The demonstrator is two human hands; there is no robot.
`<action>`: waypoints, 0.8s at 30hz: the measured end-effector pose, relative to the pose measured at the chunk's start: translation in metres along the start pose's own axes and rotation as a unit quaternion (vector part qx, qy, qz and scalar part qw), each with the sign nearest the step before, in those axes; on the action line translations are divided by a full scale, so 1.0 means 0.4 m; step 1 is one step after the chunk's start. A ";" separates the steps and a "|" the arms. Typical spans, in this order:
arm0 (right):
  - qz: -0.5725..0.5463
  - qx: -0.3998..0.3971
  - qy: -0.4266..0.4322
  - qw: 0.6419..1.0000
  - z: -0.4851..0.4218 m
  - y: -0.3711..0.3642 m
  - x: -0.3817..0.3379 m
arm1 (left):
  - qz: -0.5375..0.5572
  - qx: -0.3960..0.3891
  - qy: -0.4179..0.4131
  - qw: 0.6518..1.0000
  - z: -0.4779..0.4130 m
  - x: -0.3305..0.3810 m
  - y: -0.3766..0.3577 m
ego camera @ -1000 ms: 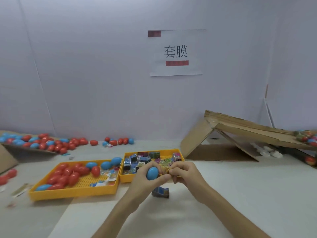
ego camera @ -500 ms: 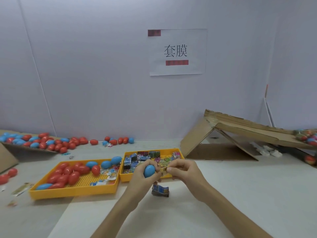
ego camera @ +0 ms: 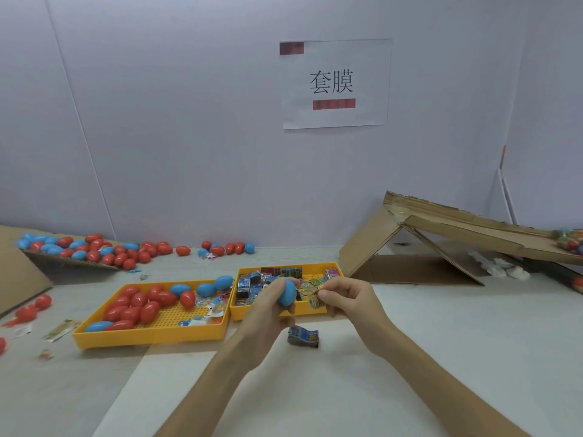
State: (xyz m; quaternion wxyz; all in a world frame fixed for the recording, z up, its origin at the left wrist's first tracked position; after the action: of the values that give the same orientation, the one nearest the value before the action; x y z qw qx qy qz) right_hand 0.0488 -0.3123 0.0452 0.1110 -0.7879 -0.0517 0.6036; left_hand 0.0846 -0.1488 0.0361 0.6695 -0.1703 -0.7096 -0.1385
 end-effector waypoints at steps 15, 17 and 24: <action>0.007 0.023 0.011 1.000 -0.012 0.011 0.003 | 0.077 0.009 -0.053 0.996 -0.008 0.009 0.028; 0.012 0.032 0.019 0.999 -0.012 0.013 0.000 | 0.076 0.023 -0.032 0.996 -0.009 0.005 0.028; 0.005 0.045 0.018 0.999 -0.014 0.018 -0.005 | 0.155 -0.004 0.008 0.988 -0.017 -0.012 0.028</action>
State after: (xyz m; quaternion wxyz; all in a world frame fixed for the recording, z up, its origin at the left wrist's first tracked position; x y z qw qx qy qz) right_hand 0.0533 -0.3203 0.0467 0.1444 -0.7932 -0.0182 0.5913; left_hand 0.0957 -0.1418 0.0315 0.6878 -0.2797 -0.6688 -0.0372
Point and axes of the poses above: each hand's wrist, its own z-axis away from the middle knuckle, its own y-axis out of the back of the hand, x = y × z, the point moved 6 cm from there along -z, towards the middle knuckle, and after that the axes turned 12 degrees about -z, right-handed, at the moved point
